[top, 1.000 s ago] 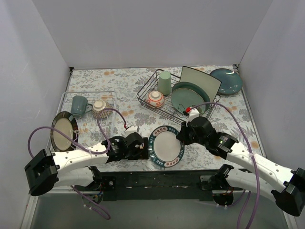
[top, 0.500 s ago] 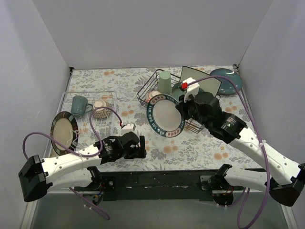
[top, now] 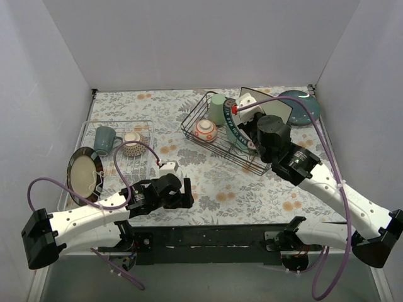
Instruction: Load the mixed dishes into the dish rack
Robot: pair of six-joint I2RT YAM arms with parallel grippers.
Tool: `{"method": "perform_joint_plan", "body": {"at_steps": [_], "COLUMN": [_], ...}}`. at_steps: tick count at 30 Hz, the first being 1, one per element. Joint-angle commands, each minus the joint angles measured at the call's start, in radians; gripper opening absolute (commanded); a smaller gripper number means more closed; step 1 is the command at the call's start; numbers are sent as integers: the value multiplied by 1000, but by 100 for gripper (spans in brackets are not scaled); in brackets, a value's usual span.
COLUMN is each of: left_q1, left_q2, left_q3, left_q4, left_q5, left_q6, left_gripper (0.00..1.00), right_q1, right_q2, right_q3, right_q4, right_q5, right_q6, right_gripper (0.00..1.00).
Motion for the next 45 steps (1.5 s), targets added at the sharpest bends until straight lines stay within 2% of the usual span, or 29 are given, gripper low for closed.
{"method": "perform_joint_plan", "body": {"at_steps": [1, 8, 15, 30, 40, 45], "left_q1": [-1, -1, -1, -1, -1, -1], "left_q2": [-45, -48, -48, -53, -58, -58], "left_q3": [-11, -20, -26, -28, -32, -32], "left_q4": [25, 36, 39, 40, 44, 45], "left_q5": [-4, 4, 6, 6, 7, 10], "left_q6": [12, 8, 6, 6, 5, 5], "left_gripper": [98, 98, 98, 98, 98, 98], "right_q1": [4, 4, 4, 4, 4, 5], "right_q2": [-39, -84, -72, -22, 95, 178], "right_q3": [-78, -207, -266, -324, -330, -278], "right_q4": [211, 240, 285, 271, 286, 274], "right_q5": [107, 38, 67, -13, 27, 73], "right_q6": [-254, -364, -448, -451, -433, -425], "right_gripper": [1, 1, 1, 1, 1, 1]}}
